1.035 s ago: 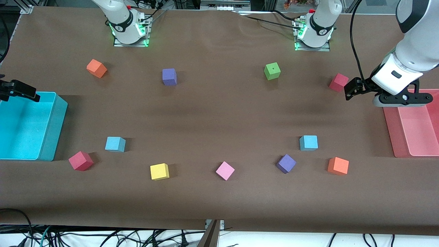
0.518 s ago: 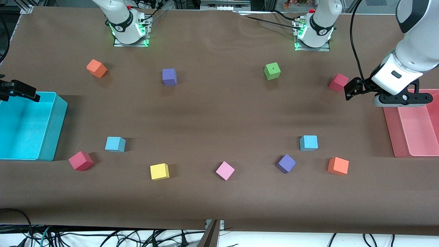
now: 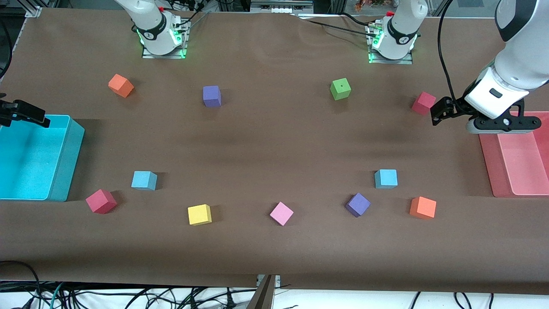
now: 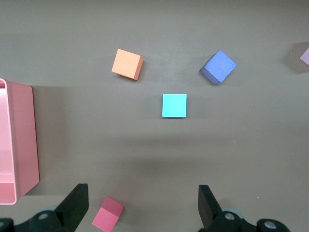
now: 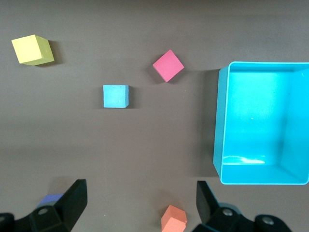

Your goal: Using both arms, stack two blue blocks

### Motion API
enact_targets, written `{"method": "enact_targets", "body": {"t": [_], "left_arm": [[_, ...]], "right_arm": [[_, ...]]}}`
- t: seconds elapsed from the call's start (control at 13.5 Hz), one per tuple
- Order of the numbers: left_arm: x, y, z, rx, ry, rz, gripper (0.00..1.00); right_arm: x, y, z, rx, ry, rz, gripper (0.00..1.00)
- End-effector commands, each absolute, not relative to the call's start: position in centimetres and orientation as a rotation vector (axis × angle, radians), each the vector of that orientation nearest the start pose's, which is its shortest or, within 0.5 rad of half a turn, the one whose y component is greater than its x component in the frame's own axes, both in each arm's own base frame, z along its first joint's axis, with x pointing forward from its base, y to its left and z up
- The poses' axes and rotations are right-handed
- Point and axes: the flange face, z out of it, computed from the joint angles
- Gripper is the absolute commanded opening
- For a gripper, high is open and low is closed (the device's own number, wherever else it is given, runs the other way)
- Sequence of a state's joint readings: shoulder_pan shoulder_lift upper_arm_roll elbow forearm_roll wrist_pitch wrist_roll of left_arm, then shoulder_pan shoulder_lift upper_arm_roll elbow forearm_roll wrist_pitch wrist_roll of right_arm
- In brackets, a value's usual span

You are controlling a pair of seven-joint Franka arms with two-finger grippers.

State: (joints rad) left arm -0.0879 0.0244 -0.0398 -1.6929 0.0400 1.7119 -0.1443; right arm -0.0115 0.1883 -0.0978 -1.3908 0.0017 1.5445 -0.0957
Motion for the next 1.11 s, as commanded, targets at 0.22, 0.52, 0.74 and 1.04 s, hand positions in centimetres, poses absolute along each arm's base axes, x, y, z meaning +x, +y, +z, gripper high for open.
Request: {"method": "enact_targets", "body": {"t": [0.22, 0.52, 0.74, 1.04], "left_arm": [[57.0, -7.1, 57.0, -3.122, -0.022, -0.007, 1.0], [57.0, -7.2, 57.0, -3.122, -0.02, -0.007, 1.0], [57.0, -7.2, 57.0, -3.122, -0.02, -0.007, 1.0], [57.0, -7.2, 57.0, -3.122, -0.02, -0.007, 1.0]], "right_arm": [[60.4, -6.1, 59.9, -3.16, 0.034, 0.051, 1.0], [62.3, -6.2, 56.3, -3.156, 0.04, 0.11, 1.0], [65.3, -6.0, 49.0, -3.153, 0.026, 0.212, 1.0], [67.9, -3.4, 40.8, -3.123, -0.003, 0.279, 1.0]]}}
